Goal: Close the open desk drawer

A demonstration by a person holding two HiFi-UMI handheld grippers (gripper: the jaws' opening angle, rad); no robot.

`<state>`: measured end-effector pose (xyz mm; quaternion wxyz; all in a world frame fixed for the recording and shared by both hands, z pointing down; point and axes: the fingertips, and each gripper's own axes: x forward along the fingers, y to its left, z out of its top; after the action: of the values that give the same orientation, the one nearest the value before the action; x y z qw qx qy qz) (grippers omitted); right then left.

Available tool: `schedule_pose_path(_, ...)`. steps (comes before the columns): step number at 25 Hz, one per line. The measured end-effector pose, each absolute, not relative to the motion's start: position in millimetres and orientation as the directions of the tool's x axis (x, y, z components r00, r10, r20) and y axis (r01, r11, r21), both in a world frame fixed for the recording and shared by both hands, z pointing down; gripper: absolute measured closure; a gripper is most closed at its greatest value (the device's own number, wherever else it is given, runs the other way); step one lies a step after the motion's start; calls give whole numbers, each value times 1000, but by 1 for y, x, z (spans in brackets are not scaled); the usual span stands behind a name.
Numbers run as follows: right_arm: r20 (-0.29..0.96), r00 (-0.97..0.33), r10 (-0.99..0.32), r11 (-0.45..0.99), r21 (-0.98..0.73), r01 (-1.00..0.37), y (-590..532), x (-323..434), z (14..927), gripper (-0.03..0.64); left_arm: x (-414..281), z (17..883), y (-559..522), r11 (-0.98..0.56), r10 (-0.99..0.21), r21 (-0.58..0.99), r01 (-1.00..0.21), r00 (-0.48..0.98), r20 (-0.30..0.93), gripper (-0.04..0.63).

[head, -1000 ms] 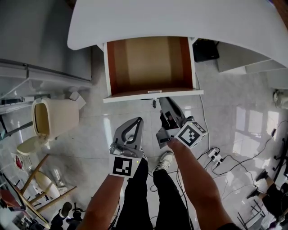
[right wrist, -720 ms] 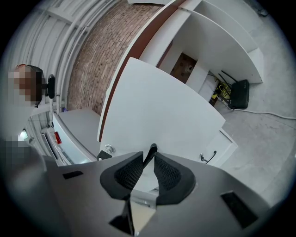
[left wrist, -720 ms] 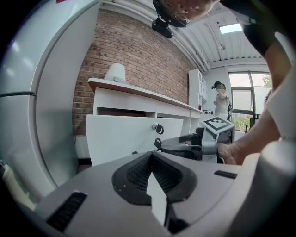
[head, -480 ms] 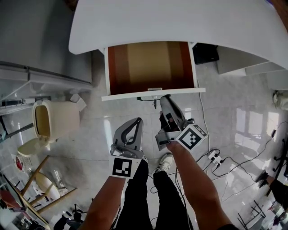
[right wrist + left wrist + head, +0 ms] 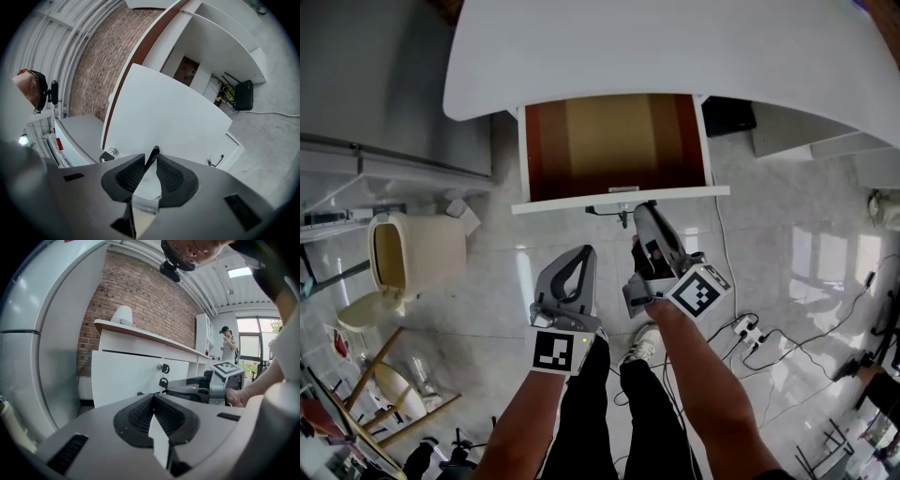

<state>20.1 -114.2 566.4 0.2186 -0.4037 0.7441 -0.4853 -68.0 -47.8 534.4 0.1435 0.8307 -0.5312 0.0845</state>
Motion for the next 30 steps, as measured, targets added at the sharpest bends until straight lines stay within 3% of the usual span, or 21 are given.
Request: schedule_pose_path(30, 77, -540, -838, 203, -875, -440, -180, 13, 559, 528, -89, 534, -65, -386, -864, 148, -911, 413, 290, 588)
